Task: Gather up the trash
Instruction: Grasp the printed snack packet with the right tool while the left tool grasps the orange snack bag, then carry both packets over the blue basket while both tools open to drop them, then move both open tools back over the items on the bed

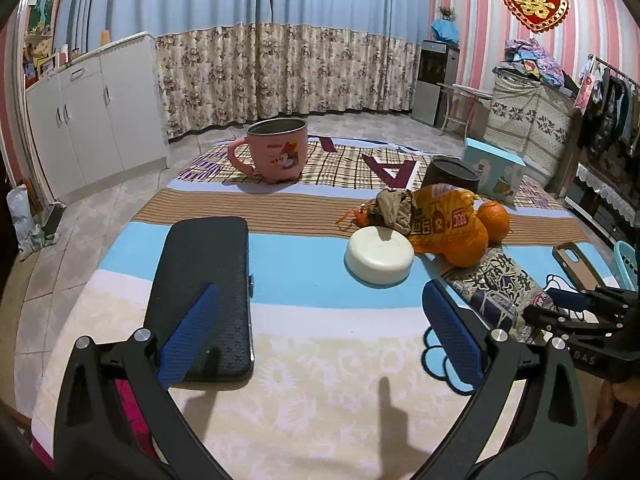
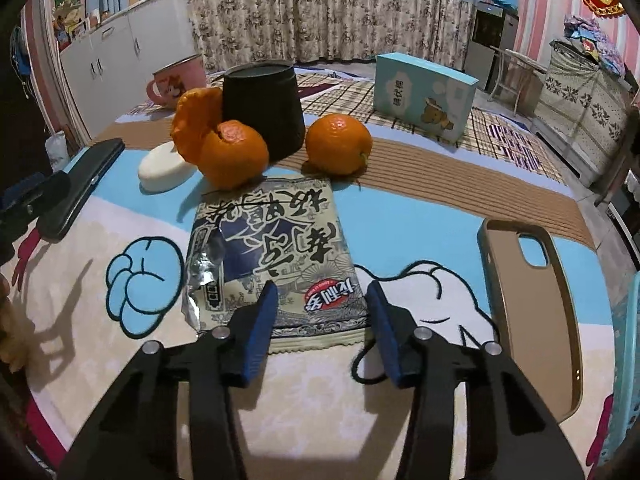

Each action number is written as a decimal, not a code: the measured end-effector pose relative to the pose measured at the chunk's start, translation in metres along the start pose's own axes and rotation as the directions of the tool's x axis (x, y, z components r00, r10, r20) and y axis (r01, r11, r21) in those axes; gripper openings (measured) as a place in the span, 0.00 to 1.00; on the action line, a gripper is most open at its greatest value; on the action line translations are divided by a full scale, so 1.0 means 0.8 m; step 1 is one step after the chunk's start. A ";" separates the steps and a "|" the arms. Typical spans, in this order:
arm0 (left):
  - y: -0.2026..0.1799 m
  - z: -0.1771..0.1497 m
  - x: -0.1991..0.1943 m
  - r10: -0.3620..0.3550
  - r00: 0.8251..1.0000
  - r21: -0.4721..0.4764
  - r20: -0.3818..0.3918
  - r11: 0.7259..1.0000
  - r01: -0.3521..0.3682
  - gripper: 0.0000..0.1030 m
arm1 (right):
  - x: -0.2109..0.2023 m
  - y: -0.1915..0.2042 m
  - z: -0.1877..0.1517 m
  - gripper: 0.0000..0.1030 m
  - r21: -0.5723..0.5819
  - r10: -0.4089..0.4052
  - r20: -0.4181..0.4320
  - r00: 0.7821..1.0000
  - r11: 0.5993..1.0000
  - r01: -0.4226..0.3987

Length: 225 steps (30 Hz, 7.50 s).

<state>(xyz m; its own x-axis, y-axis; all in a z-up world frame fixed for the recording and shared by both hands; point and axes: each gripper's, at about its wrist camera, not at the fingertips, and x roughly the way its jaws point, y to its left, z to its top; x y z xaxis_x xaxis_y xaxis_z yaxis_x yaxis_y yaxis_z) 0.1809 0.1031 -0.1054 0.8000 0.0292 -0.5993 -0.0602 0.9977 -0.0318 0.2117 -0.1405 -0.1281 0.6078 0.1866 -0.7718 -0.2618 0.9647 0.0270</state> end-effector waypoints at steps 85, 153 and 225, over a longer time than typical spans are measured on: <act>-0.245 0.077 -0.120 -0.298 0.954 0.241 0.032 0.929 0.282 0.03 | -0.222 -0.237 -0.035 0.02 0.250 -0.221 0.304 0.927 0.957 0.146; -0.582 0.011 -0.062 -0.516 0.821 0.365 -0.245 0.735 0.571 0.35 | -0.264 -0.448 -0.155 0.02 0.450 -0.416 0.174 0.893 0.840 0.304; -0.067 0.081 -0.089 -0.050 0.992 0.072 0.120 0.997 0.041 0.95 | -0.178 -0.138 -0.001 0.89 0.210 -0.335 0.284 0.898 0.936 0.282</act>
<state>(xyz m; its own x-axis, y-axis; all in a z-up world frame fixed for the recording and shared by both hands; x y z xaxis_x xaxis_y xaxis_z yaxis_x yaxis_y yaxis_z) 0.1655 0.0517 -0.0094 0.8679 -0.0131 -0.4965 0.0158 0.9999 0.0012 0.1535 -0.2738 -0.0214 0.8469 -0.1023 -0.5218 0.0839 0.9947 -0.0588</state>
